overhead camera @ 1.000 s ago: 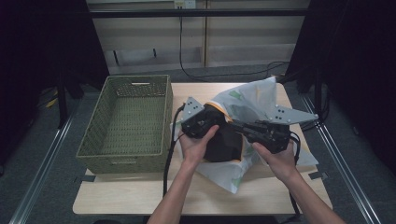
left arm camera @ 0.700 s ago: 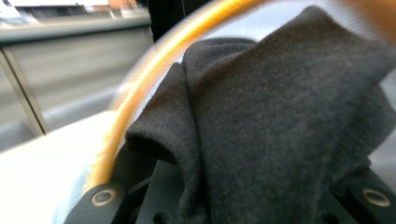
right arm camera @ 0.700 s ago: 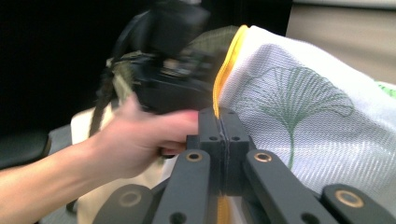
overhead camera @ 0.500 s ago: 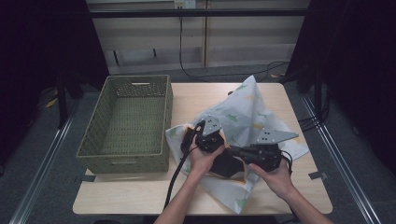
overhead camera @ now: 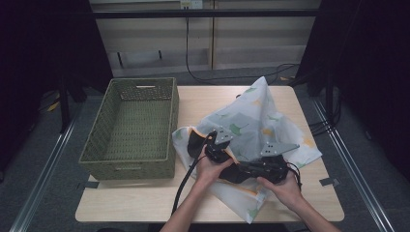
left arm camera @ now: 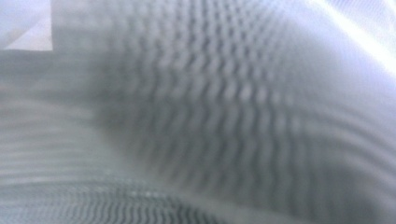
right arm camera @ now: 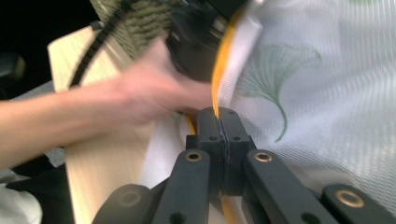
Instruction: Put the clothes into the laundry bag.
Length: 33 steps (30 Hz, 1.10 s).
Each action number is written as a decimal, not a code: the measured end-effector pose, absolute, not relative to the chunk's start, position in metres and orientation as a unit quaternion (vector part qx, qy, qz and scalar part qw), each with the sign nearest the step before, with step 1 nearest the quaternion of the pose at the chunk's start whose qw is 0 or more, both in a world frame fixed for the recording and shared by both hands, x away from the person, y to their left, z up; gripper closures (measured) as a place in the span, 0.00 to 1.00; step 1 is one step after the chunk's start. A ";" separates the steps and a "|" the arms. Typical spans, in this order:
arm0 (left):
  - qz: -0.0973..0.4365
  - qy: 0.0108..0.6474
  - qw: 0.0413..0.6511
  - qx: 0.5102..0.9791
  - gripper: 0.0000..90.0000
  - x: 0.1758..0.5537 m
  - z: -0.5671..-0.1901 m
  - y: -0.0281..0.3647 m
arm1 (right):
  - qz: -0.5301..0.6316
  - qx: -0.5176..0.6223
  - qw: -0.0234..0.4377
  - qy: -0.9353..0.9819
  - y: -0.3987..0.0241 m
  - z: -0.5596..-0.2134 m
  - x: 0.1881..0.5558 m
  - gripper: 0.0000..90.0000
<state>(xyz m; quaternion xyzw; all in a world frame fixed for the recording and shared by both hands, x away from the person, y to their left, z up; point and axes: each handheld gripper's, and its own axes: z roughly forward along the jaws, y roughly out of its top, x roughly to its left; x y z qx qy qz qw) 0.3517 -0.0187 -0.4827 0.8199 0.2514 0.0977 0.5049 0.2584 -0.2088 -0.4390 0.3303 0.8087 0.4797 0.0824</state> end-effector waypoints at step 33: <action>0.087 0.238 0.403 0.879 0.65 0.281 -0.506 0.071 | 0.475 0.274 0.031 0.836 -0.141 -0.443 0.278 1.00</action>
